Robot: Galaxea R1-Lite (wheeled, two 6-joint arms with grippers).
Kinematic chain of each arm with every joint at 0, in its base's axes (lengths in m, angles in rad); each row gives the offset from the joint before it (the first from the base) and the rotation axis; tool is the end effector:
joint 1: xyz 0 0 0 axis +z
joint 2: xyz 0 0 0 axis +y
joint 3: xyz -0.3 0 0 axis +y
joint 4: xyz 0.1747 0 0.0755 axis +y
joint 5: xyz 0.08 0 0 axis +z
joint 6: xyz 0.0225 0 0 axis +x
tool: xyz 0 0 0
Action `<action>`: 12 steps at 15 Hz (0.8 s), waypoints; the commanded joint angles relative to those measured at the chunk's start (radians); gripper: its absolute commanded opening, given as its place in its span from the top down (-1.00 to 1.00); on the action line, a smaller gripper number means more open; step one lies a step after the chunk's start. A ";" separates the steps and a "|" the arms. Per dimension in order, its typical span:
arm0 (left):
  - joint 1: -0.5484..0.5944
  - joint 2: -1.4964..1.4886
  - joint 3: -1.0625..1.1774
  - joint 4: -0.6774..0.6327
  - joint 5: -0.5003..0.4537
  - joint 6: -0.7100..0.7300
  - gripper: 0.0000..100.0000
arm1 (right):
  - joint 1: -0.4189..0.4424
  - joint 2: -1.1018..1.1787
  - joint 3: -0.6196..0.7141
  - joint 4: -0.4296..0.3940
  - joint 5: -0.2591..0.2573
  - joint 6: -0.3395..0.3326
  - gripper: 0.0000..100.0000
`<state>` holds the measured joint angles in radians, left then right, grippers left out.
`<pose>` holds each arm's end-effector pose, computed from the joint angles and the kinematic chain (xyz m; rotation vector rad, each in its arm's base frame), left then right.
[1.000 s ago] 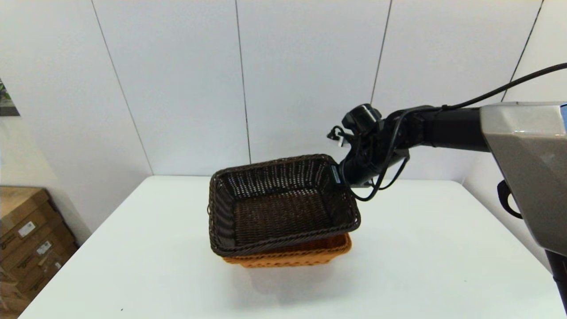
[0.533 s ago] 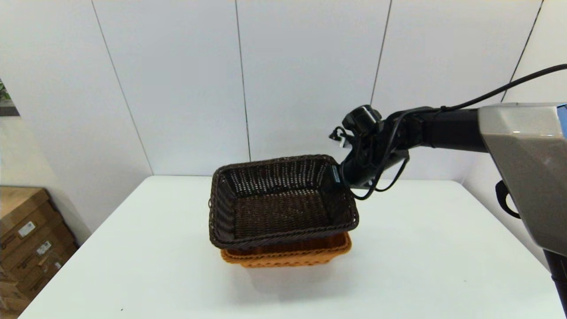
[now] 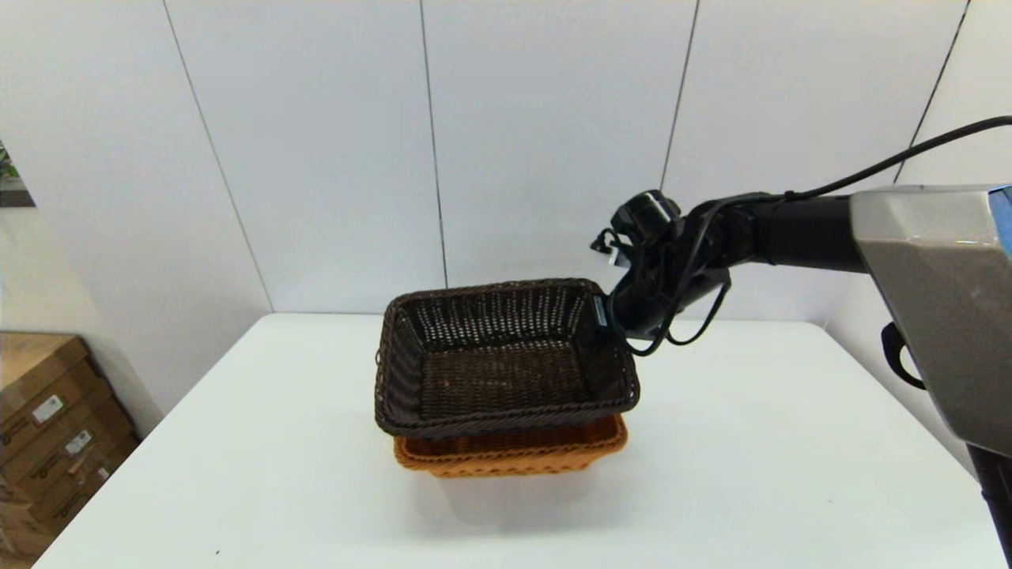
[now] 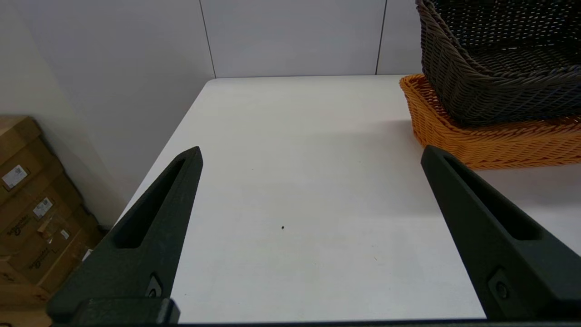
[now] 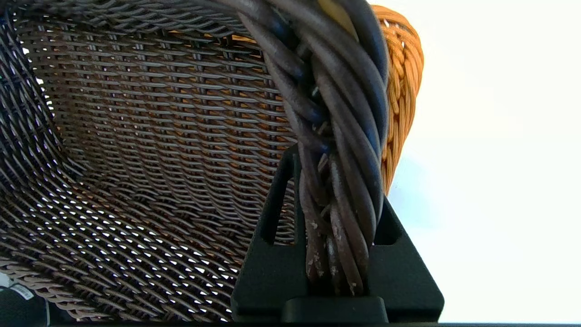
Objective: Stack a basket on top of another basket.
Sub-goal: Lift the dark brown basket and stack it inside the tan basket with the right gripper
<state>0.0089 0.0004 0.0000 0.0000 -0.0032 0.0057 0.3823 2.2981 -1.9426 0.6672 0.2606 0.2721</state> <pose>-0.0228 -0.0003 0.0755 0.0057 0.0004 0.0057 0.4084 0.1705 0.1472 0.1759 1.1085 0.4396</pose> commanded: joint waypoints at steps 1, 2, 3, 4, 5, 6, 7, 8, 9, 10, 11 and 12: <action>0.000 -0.002 0.002 0.000 0.000 0.000 -1.00 | 0.003 0.017 0.001 0.020 -0.035 0.004 1.00; 0.000 -0.002 0.002 0.000 0.000 0.000 -1.00 | 0.003 0.017 0.001 0.025 -0.035 0.004 1.00; 0.000 -0.002 0.002 0.000 0.000 0.000 -1.00 | 0.003 0.017 -0.001 0.029 -0.037 0.004 1.00; 0.000 -0.002 0.002 0.000 0.000 0.000 -1.00 | 0.003 0.017 0.001 0.032 -0.037 0.004 1.00; 0.000 -0.002 0.002 0.000 0.000 0.000 -1.00 | 0.003 0.018 0.001 0.034 -0.037 0.004 1.00; 0.000 -0.002 0.002 0.000 0.000 0.000 -1.00 | 0.003 0.018 0.001 0.034 -0.037 0.004 1.00; 0.000 -0.002 0.002 0.000 0.000 0.000 -1.00 | 0.003 0.018 0.001 0.034 -0.037 0.004 1.00; 0.000 -0.002 0.002 0.002 0.000 0.000 -1.00 | 0.003 0.020 0.001 0.034 -0.037 0.004 1.00; 0.000 -0.002 0.002 0.002 0.000 0.000 -1.00 | 0.003 0.020 0.001 0.034 -0.037 0.002 1.00; 0.000 -0.002 0.002 0.000 0.000 0.000 -1.00 | 0.003 0.023 -0.001 0.034 -0.037 0.002 1.00; 0.000 -0.002 0.002 0.000 0.000 0.000 -1.00 | 0.004 0.024 -0.001 0.032 -0.038 0.002 1.00; 0.000 -0.002 0.002 0.000 0.000 0.000 -1.00 | 0.004 0.027 -0.001 0.031 -0.038 0.002 1.00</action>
<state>0.0089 0.0004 0.0000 0.0009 -0.0032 0.0053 0.3853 2.3198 -1.9430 0.6966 0.2211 0.2732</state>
